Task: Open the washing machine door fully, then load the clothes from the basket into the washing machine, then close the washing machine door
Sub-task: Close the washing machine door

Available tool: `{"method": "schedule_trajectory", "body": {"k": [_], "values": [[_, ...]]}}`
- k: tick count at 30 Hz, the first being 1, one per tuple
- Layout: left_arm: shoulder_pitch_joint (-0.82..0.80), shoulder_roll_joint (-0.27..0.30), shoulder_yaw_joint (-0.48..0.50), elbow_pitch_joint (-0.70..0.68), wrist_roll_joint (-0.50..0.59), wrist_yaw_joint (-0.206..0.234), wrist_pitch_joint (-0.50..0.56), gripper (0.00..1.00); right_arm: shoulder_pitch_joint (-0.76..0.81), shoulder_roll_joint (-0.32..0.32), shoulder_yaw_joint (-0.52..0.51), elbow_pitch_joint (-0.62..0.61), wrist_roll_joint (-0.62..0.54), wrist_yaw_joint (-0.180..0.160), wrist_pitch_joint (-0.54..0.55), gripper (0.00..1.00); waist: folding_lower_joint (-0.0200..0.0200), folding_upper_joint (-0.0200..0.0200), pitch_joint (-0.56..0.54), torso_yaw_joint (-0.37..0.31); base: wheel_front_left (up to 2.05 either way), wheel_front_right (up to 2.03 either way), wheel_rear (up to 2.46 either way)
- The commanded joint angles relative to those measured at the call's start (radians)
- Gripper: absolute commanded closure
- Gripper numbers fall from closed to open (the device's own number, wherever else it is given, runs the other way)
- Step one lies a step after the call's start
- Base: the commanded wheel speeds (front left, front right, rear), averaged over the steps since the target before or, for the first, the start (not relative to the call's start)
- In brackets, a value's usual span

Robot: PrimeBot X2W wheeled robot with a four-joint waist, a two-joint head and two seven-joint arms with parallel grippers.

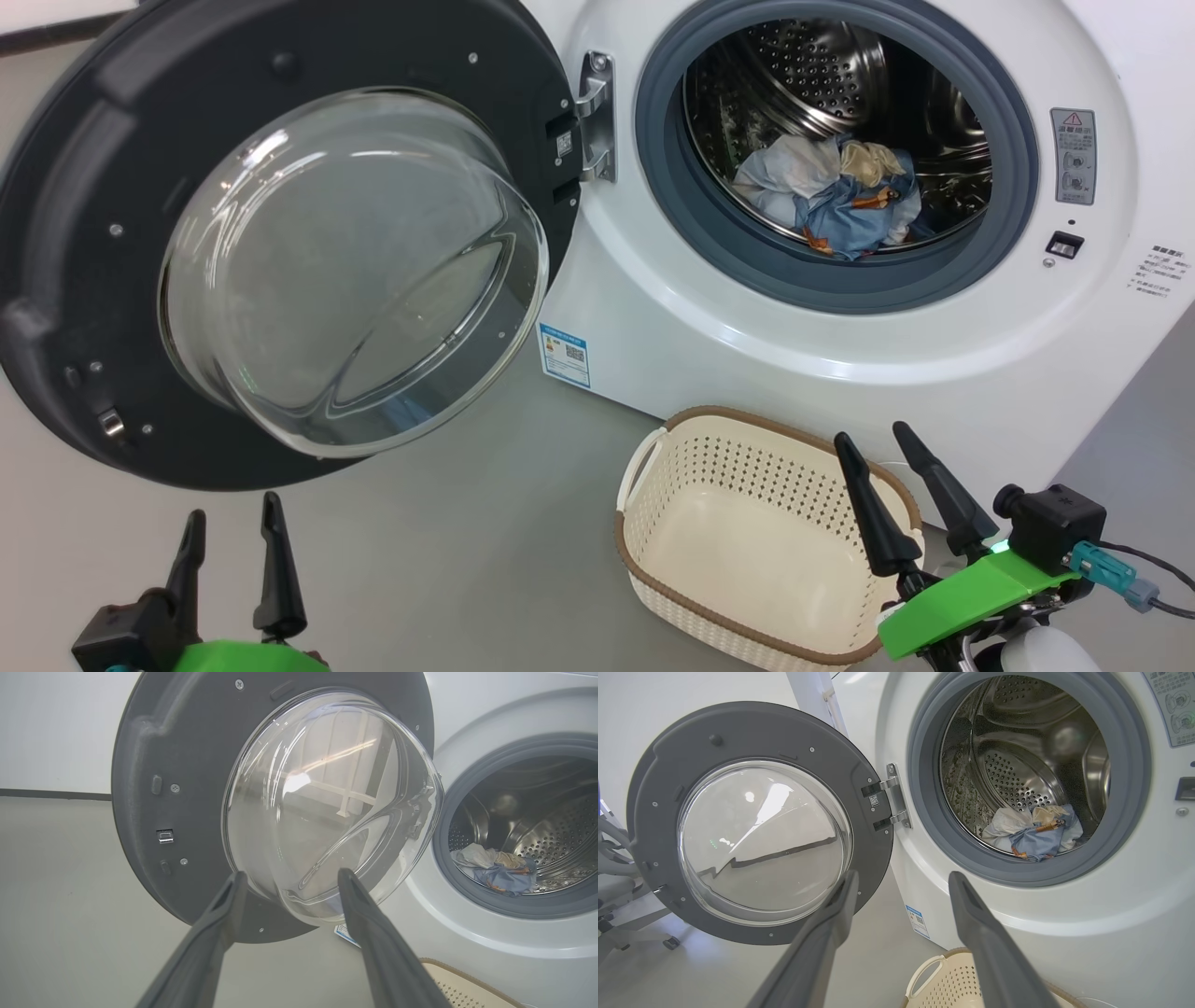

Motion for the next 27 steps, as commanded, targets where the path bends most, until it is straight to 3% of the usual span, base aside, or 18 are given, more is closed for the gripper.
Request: {"method": "schedule_trajectory", "body": {"k": [1, 20, 27], "values": [[-0.009, 0.012, 0.035, -0.028, 0.007, 0.005, -0.006, 0.00, -0.017, -0.008, 0.025, -0.021, -0.011, 0.002, -0.005, 0.00, 0.0000, 0.0000, -0.001, -0.001, 0.00, 0.00, 0.00], [-0.009, 0.013, 0.031, -0.015, 0.011, 0.010, -0.006, 0.00, 0.008, 0.006, -0.016, -0.032, -0.075, 0.002, -0.005, 0.00, 0.0000, 0.0000, -0.014, -0.008, 0.00, 0.00, 0.00], [-0.039, 0.064, 0.075, -0.064, 0.015, 0.011, -0.006, 0.00, 0.005, 0.005, -0.013, -0.027, -0.074, 0.002, -0.005, 0.00, 0.0000, 0.0000, -0.013, -0.006, 0.00, 0.00, 0.00]]}}
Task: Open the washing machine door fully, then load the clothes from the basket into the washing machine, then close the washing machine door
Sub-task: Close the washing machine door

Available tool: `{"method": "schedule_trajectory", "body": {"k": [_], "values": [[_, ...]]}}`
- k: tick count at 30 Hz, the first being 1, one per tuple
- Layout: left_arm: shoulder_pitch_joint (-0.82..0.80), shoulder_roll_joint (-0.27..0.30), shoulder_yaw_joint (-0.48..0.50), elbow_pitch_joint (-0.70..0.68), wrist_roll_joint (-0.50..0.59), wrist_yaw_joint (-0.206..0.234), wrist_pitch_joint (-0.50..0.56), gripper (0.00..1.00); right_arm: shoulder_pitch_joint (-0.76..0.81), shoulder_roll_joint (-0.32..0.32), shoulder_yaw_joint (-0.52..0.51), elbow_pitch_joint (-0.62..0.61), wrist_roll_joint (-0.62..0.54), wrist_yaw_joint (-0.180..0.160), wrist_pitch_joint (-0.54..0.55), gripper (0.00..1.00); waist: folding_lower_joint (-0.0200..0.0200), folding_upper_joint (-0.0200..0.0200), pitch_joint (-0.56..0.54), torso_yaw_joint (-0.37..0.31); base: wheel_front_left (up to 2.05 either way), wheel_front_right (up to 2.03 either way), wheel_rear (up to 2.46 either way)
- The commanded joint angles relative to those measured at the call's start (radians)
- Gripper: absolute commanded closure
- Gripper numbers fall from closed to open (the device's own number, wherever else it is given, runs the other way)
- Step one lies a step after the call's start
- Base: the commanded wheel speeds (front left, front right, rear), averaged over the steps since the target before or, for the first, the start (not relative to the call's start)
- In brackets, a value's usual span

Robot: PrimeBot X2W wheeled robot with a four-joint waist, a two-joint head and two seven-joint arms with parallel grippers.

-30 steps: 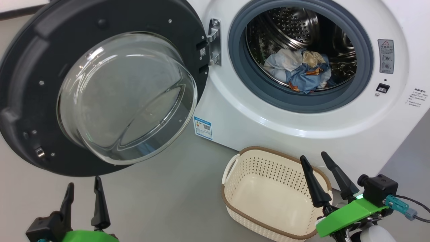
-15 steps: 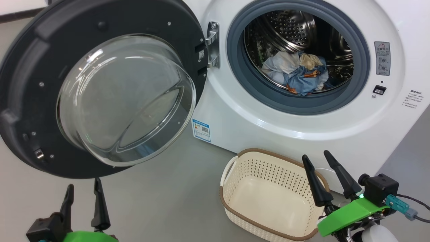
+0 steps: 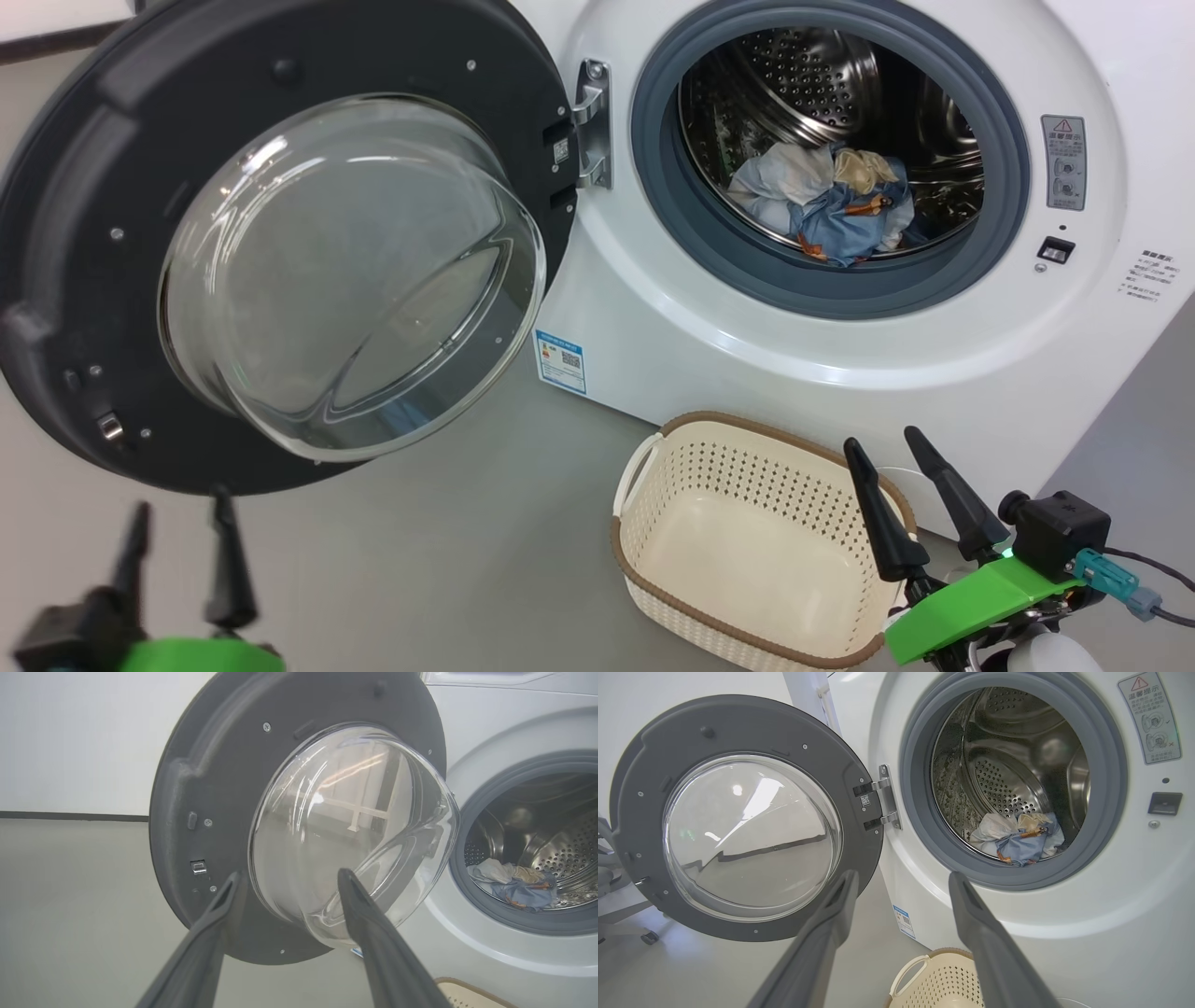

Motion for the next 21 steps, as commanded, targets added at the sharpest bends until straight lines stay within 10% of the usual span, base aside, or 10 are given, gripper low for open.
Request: {"method": "schedule_trajectory", "body": {"k": [1, 7, 8, 10, 21], "values": [[-0.059, 0.052, 0.055, -0.055, 0.016, 0.001, -0.006, 0.00, -0.011, -0.006, 0.022, -0.023, -0.011, 0.002, -0.005, 0.00, 0.0000, 0.0000, 0.001, 0.001, 0.00, 0.00, 0.00], [-0.143, 0.144, 0.117, -0.146, -0.002, -0.009, 0.020, 0.08, -0.020, -0.017, 0.029, -0.018, -0.005, 0.002, -0.005, 0.00, 0.0000, 0.0000, 0.009, 0.002, 0.00, 0.00, 0.00], [-0.161, 0.159, 0.128, -0.157, -0.009, -0.011, 0.029, 0.50, -0.022, -0.020, 0.030, -0.018, -0.003, 0.002, -0.005, 0.00, 0.0000, 0.0000, 0.011, 0.002, 0.00, 0.00, 0.00], [-0.201, 0.184, 0.151, -0.173, -0.034, -0.019, 0.045, 1.00, -0.025, -0.027, 0.033, -0.017, -0.001, 0.002, -0.005, 0.00, 0.0000, 0.0000, 0.016, 0.001, 0.00, 0.00, 0.00], [-0.431, 0.281, 0.250, -0.070, -0.245, -0.083, 0.089, 1.00, -0.031, -0.063, 0.055, -0.008, 0.009, 0.002, -0.005, 0.00, 0.0000, 0.0000, 0.024, -0.019, 0.00, 0.00, 0.00]]}}
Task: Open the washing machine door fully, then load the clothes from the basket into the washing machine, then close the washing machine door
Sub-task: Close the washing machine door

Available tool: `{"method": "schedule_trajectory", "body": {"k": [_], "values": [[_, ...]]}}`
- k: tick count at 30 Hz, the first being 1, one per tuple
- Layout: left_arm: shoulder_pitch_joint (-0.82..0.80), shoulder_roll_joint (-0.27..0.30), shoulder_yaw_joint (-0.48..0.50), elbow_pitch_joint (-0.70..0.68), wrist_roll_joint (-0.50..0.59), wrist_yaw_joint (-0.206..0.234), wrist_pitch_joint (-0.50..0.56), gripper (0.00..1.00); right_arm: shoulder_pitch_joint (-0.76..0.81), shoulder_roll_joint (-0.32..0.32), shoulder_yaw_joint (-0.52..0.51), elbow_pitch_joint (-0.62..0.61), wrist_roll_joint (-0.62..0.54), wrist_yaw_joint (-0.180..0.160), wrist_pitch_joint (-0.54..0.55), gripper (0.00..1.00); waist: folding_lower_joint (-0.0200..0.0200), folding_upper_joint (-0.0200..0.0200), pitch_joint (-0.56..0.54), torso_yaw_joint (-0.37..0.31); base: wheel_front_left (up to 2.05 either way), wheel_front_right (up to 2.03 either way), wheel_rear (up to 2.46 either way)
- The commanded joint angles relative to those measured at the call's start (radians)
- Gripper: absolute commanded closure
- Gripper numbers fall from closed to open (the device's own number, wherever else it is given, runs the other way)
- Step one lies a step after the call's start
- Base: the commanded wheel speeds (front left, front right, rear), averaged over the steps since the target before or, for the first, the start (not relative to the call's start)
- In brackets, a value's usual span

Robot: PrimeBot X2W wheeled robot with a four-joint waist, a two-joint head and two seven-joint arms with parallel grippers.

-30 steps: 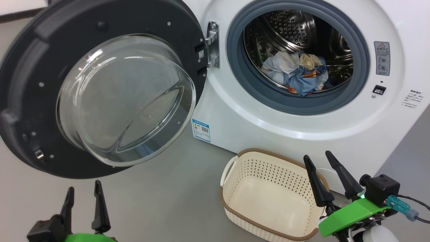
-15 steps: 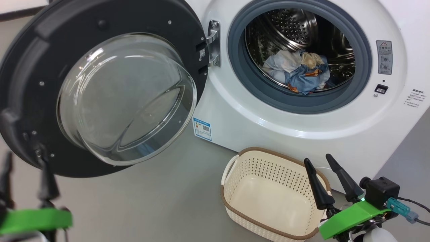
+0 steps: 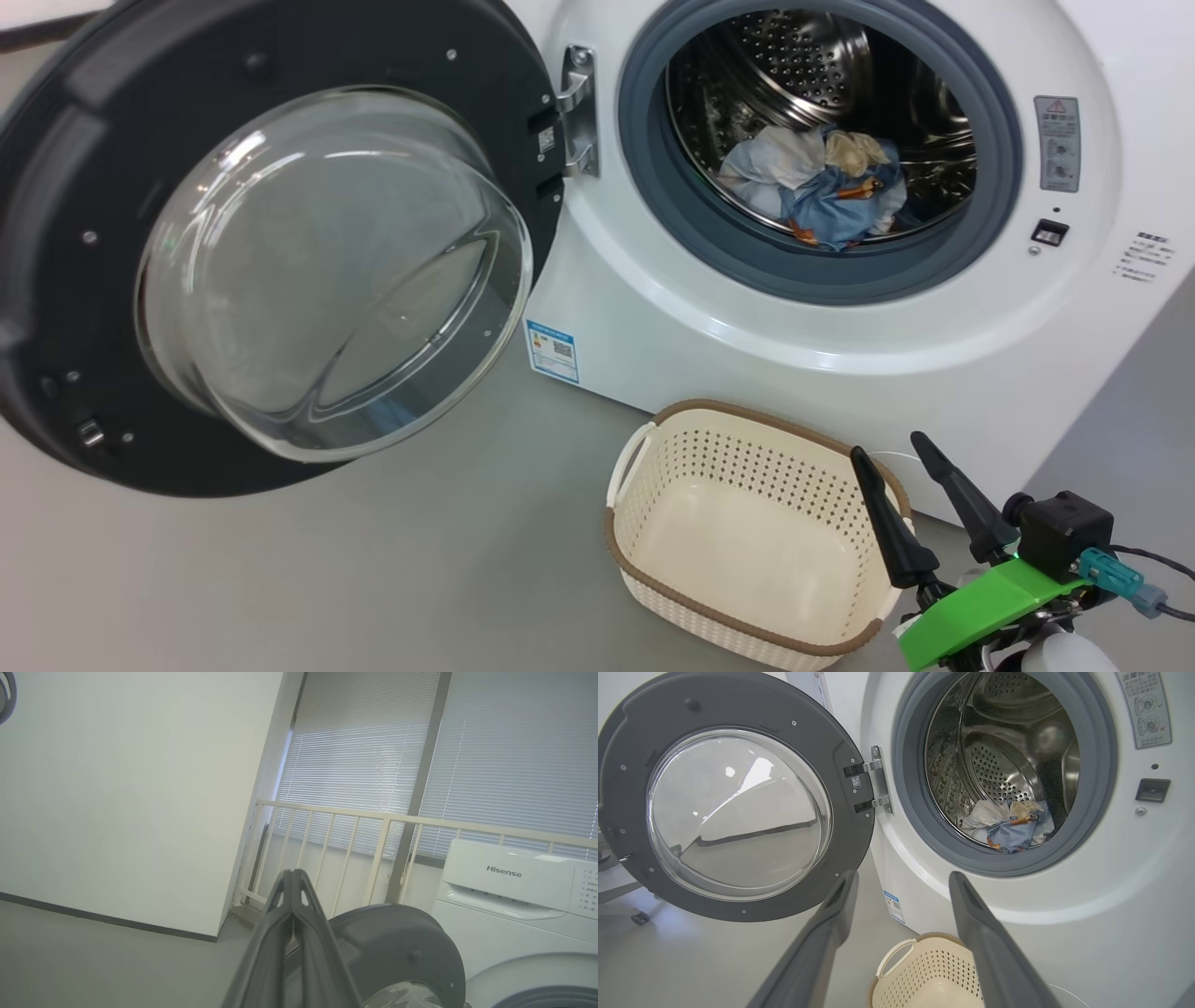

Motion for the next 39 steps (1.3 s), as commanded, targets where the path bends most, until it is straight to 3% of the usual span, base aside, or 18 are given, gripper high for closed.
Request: {"method": "schedule_trajectory", "body": {"k": [1, 5, 9, 15, 23, 39], "values": [[-0.067, 0.052, 0.046, 0.003, -0.033, -0.007, 0.011, 1.00, -0.028, -0.015, 0.026, -0.020, 0.006, 0.002, -0.005, 0.00, 0.0000, -0.0001, 0.000, -0.009, 0.00, 0.00, 0.00], [-0.155, 0.070, 0.113, 0.131, -0.165, -0.016, 0.040, 1.00, -0.030, -0.031, 0.040, -0.016, 0.007, 0.002, -0.005, 0.00, 0.0000, -0.0001, 0.000, -0.031, 0.00, 0.00, 0.00], [-0.262, 0.085, 0.225, 0.332, -0.377, -0.024, 0.118, 1.00, -0.037, -0.050, 0.052, -0.015, 0.010, 0.002, -0.005, 0.00, 0.0000, -0.0001, 0.006, -0.054, 0.00, 0.00, 0.00], [-0.343, 0.157, 0.314, 0.605, -0.525, -0.033, 0.182, 1.00, -0.051, -0.084, 0.081, -0.006, 0.017, 0.002, -0.005, 0.00, 0.0000, -0.0001, 0.024, -0.092, 0.00, 0.00, 0.00], [-0.378, 0.223, 0.346, 0.801, -0.608, -0.038, 0.202, 1.00, -0.081, -0.118, 0.102, -0.006, 0.026, 0.002, -0.005, 0.00, 0.0000, -0.0001, 0.067, -0.149, 0.00, 0.00, 0.00], [-0.377, 0.267, 0.339, 0.910, -0.707, -0.039, 0.217, 1.00, -0.092, -0.140, 0.102, -0.015, 0.028, 0.002, -0.005, 0.00, 0.0000, -0.0001, 0.113, -0.201, 0.00, 0.00, 0.00]]}}
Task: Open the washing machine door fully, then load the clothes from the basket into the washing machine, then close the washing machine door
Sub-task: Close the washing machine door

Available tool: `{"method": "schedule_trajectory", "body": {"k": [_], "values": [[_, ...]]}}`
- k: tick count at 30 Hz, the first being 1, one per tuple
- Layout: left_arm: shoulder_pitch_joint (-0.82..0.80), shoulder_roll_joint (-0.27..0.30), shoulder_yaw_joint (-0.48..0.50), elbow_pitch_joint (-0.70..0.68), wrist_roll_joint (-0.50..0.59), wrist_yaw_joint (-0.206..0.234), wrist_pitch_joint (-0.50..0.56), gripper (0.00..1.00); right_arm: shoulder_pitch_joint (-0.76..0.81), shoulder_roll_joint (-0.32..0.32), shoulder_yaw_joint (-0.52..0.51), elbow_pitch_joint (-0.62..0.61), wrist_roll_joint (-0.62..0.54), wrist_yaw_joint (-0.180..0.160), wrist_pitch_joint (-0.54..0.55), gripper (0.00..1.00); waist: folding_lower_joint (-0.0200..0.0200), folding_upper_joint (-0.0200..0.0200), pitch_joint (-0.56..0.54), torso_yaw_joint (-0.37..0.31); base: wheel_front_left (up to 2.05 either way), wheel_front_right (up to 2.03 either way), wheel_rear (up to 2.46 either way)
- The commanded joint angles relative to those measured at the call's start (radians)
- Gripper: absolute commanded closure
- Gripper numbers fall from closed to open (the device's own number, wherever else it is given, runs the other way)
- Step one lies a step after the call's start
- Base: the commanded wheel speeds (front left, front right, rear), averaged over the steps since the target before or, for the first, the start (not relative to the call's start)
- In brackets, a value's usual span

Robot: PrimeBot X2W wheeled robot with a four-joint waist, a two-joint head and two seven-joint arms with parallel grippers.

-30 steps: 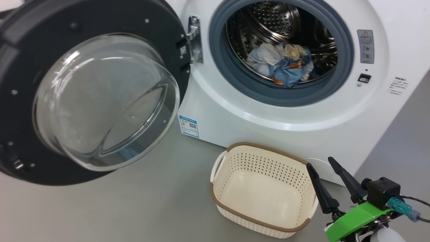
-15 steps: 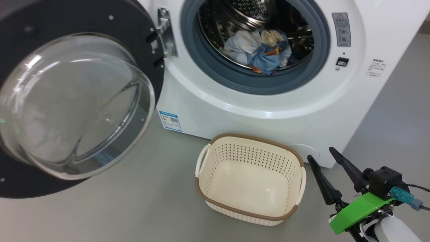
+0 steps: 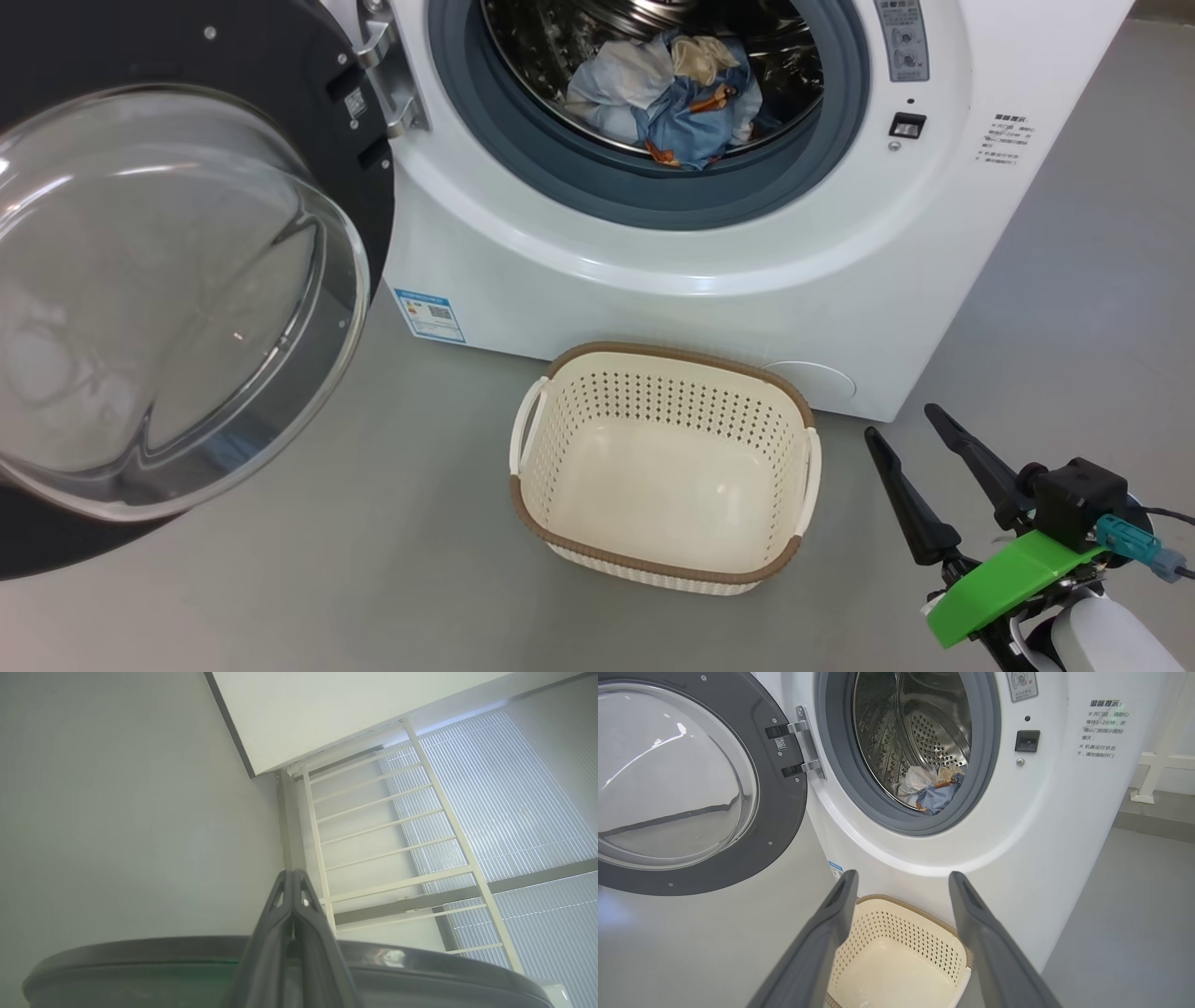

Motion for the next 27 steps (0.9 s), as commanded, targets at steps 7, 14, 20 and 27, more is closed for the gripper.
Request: {"method": "schedule_trajectory", "body": {"k": [7, 14, 20, 27], "values": [[-0.018, 0.082, -0.049, -0.001, -0.014, -0.007, 0.109, 1.00, -0.027, -0.013, 0.018, -0.021, 0.011, 0.002, -0.005, 0.00, 0.0000, 0.0000, -0.001, 0.001, 0.00, 0.00, 0.00], [0.004, 0.081, -0.112, 0.002, -0.023, -0.007, 0.255, 1.00, -0.025, -0.002, 0.020, -0.017, 0.009, 0.002, -0.005, 0.00, 0.0000, 0.0000, -0.008, 0.007, 0.00, 0.00, 0.00], [0.042, 0.075, -0.178, -0.047, -0.036, -0.007, 0.403, 1.00, -0.004, 0.011, 0.011, -0.008, 0.016, 0.002, -0.005, 0.00, 0.0000, 0.0000, -0.038, 0.022, 0.00, 0.00, 0.00], [0.078, 0.074, -0.204, -0.087, -0.087, -0.007, 0.559, 1.00, 0.000, 0.031, 0.011, -0.004, 0.020, 0.002, -0.005, 0.00, 0.0000, 0.0000, -0.063, 0.034, 0.00, 0.00, 0.00]]}}
